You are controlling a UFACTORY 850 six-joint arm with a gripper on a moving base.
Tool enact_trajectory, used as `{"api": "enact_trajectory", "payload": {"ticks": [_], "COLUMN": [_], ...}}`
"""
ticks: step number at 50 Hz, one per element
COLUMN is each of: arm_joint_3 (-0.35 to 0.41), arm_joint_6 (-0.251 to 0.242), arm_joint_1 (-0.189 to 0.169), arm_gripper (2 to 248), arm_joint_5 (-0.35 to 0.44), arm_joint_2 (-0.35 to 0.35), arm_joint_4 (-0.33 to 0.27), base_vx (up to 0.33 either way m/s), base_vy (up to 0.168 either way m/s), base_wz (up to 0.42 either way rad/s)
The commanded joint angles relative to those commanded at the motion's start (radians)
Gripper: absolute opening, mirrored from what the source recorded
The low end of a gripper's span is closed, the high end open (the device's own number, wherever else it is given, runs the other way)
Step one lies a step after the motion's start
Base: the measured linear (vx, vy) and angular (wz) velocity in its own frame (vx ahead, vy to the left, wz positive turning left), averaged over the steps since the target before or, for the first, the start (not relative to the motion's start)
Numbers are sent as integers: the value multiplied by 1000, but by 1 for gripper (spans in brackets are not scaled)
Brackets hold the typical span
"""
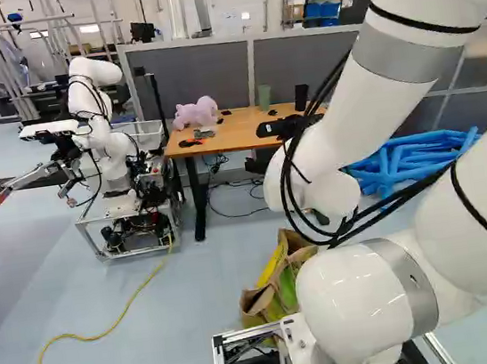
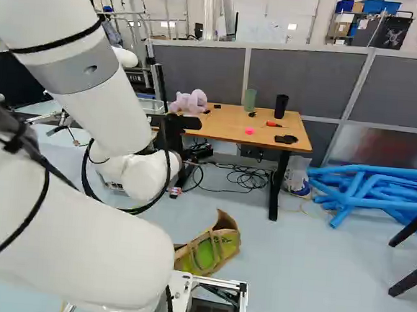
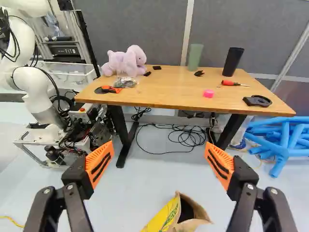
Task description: Pick up the bag on the ground and place it on the table
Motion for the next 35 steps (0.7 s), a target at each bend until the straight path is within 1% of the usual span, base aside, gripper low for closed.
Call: {"api": "enact_trajectory", "payload": {"ticks": [5, 12, 35], "arm_joint_3": [-3, -18, -123], "arm_joint_6": [0, 0, 0], "arm_joint_1": [0, -2, -12], "arm_gripper": [247, 247, 247], "arm_joint_5": [-14, -60, -287], "arm_joint_2": [-3, -21, -139], "arm_joint_4": [3, 18, 96], "base_vx": [0, 0, 0], "base_vy": [0, 0, 0], "base_wz": [0, 0, 0]}}
